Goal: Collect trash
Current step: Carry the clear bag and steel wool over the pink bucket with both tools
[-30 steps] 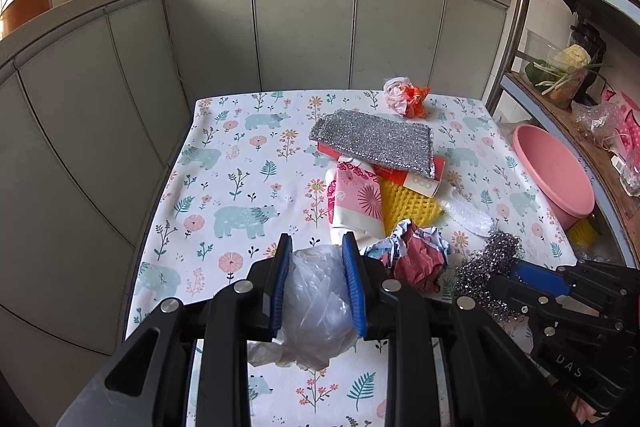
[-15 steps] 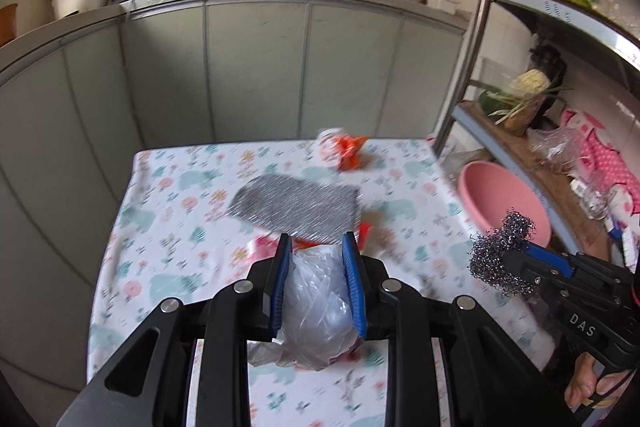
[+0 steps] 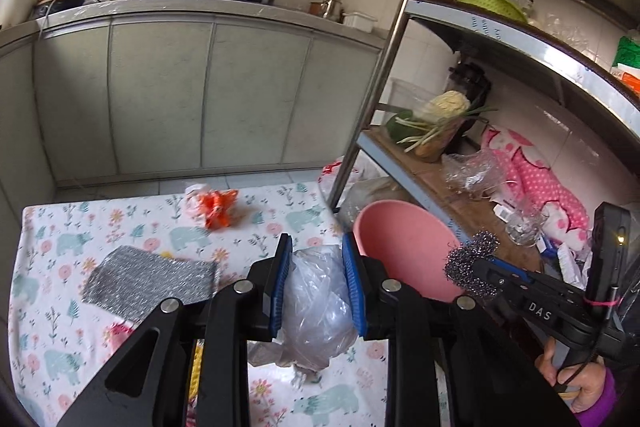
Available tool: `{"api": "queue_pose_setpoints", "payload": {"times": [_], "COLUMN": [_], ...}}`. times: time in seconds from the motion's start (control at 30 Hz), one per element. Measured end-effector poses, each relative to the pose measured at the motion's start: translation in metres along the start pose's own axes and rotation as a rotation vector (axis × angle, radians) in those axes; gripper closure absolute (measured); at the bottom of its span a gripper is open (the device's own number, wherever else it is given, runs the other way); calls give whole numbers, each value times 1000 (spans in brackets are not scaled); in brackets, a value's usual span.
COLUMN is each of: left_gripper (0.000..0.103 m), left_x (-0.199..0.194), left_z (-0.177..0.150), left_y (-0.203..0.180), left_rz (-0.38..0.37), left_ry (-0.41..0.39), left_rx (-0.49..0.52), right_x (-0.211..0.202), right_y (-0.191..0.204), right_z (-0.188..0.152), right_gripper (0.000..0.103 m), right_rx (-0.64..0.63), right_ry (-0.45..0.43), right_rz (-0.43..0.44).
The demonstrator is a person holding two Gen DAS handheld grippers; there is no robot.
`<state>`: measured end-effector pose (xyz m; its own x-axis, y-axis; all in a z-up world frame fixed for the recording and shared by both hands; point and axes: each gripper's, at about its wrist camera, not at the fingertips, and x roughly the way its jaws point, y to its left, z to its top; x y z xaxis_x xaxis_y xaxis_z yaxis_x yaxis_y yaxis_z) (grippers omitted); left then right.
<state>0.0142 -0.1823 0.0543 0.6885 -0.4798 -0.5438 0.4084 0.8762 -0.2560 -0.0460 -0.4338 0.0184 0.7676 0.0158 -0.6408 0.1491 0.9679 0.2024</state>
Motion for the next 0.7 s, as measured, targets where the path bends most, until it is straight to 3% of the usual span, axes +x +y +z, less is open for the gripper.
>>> {"api": "queue_pose_setpoints", "payload": {"times": [0.37, 0.7], "left_gripper": [78, 77], "left_x": [69, 165], "left_z": [19, 1], "left_y": [-37, -101], "left_rz": [-119, -178], "left_ry": [59, 190], "left_rx": [15, 78], "right_x": [17, 58], "right_y": [-26, -54], "right_z": [10, 6], "right_gripper": [82, 82], "right_rx": [37, 73], "right_ry": [2, 62], "right_rz": [-75, -143]}}
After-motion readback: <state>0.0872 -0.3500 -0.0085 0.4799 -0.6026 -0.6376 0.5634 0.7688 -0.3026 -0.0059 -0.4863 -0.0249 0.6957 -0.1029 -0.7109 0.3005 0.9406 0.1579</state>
